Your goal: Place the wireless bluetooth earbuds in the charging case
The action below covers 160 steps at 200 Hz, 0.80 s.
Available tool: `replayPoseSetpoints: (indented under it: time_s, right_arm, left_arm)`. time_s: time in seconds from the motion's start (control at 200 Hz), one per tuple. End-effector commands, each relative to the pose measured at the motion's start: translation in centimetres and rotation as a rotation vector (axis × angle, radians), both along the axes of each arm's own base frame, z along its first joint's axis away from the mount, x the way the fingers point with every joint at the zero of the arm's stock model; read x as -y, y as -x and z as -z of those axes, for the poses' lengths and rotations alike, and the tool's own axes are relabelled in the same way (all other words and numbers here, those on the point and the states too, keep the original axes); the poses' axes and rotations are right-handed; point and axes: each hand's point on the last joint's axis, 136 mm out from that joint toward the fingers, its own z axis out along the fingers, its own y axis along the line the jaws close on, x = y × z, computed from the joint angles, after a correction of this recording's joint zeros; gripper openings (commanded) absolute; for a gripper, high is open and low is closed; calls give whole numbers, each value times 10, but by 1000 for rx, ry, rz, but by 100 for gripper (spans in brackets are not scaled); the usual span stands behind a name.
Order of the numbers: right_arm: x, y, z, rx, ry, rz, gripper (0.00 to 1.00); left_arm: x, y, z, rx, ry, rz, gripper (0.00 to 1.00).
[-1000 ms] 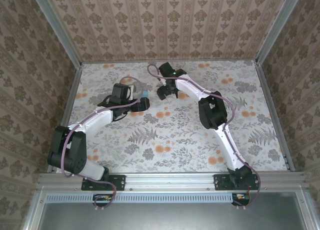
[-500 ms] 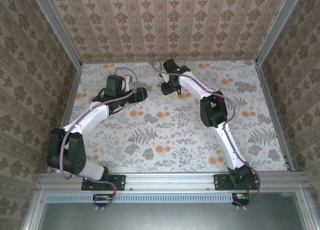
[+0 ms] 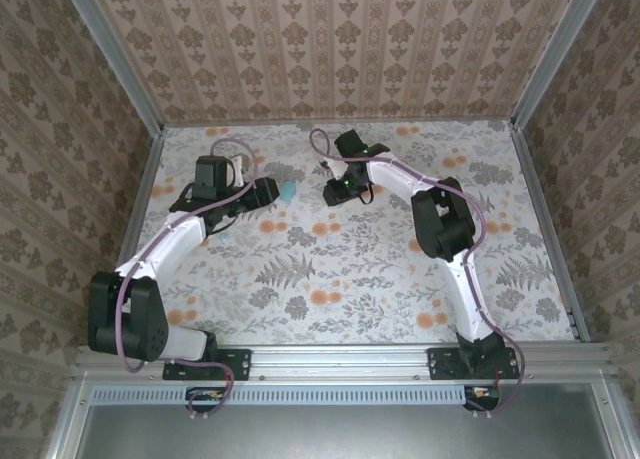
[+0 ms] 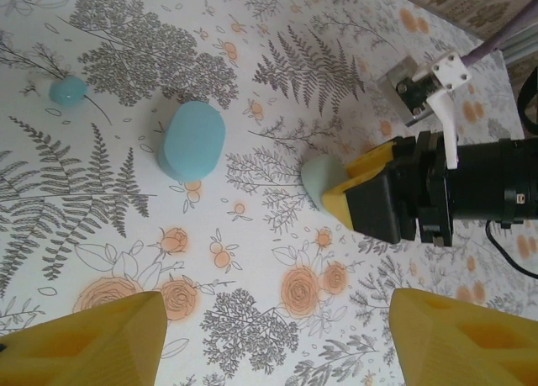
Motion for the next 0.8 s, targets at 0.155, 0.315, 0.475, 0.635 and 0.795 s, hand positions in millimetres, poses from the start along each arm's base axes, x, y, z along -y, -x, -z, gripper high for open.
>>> replayPoseSetpoints:
  time_s: [0.155,0.315,0.475,0.635,0.795]
  right_arm:
    - [-18,35,-82,-17,-401,33,29]
    - [-17,64,-112,-51,-512,-27,29]
    - [-6,111,-129,-148,-462,-188,31]
    - [8,135,-135,-197,-416,-256,32]
    - [8,153,-154,-226,-476,-303,32]
  left_arm:
    - [13,11,-22,31,105,37,69]
    - [47,30,-54,313,101,269,74]
    - [81,84,-77,838,-197,699,81]
    - [92,98,-78,1055,-404,874,87]
    - [105,97,-72,1058,-438,1002,81]
